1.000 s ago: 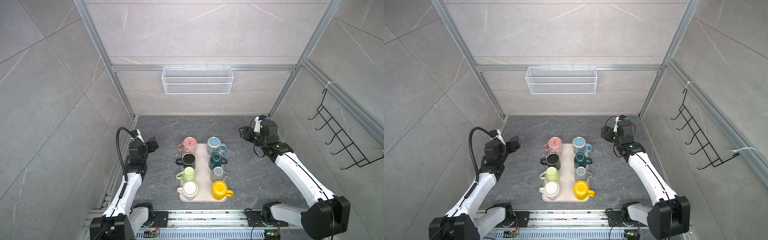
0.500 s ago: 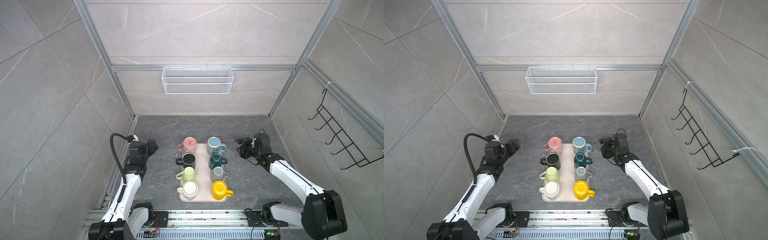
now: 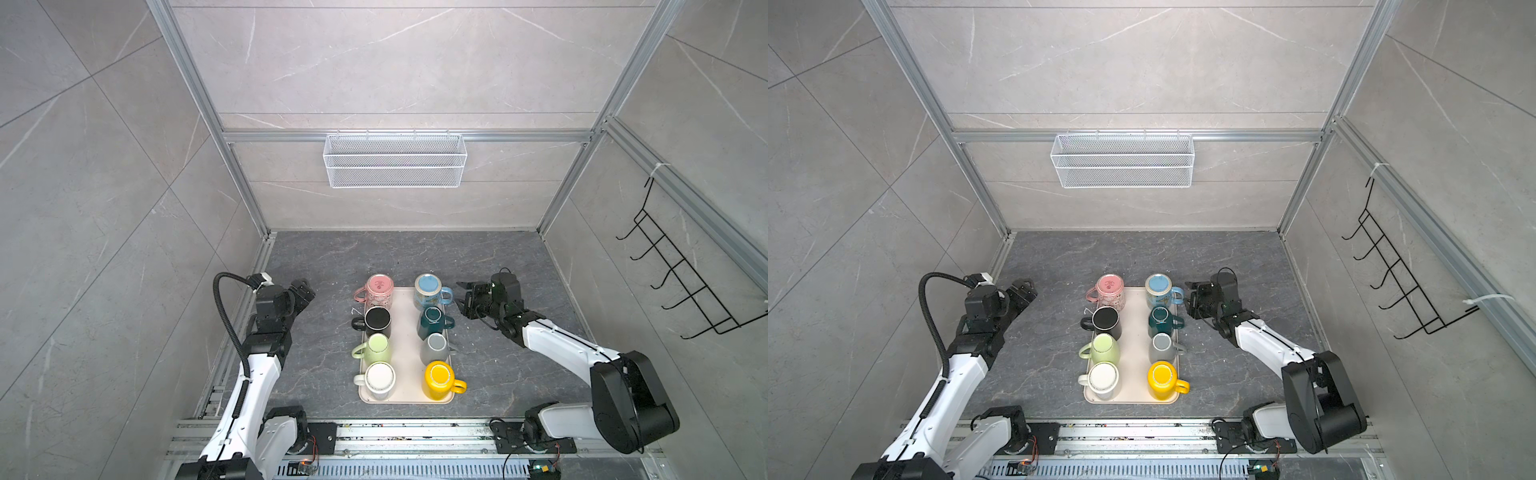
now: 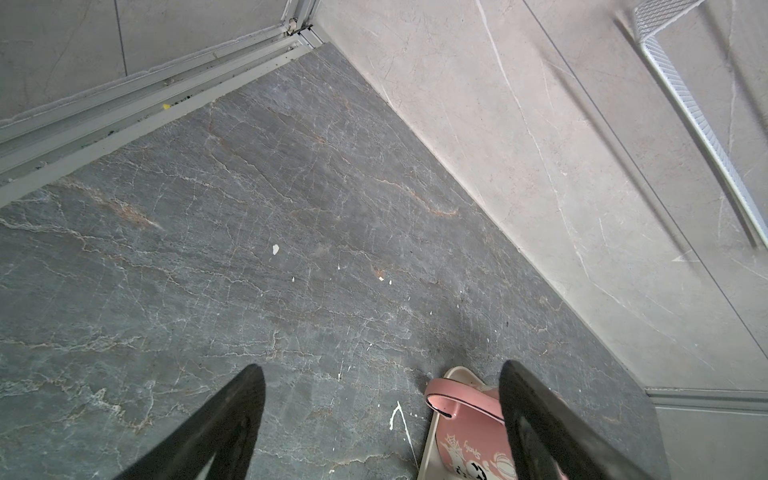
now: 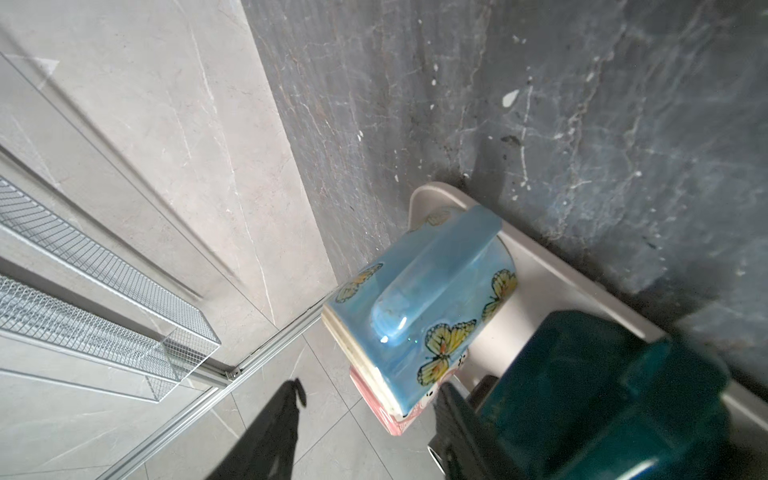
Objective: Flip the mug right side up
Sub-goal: 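Reach the right gripper to the upside-down light blue butterfly mug and grasp its handle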
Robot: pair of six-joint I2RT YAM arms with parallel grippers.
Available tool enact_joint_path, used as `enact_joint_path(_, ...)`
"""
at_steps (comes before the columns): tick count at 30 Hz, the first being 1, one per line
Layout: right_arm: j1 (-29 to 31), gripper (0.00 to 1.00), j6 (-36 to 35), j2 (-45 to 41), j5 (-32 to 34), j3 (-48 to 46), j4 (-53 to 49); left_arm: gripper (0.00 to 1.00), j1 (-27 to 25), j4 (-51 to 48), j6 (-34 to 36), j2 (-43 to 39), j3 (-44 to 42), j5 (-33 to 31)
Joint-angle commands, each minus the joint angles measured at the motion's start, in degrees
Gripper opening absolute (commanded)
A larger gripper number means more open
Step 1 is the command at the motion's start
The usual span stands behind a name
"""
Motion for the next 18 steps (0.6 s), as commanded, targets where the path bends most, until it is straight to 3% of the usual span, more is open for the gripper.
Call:
enact_joint_path(1,0.9,0.54,4.5,1.8,1.6,-1.1,5.4,0.9,-0.2,-0.5,-1.0,-1.2,1.6,-0.9)
enact_joint_path(18,1.6,0.5,7.1,11.7,1.7,1.2,13.6,0.9,-0.2,-0.7,-0.7,-1.2,2.3,-0.6)
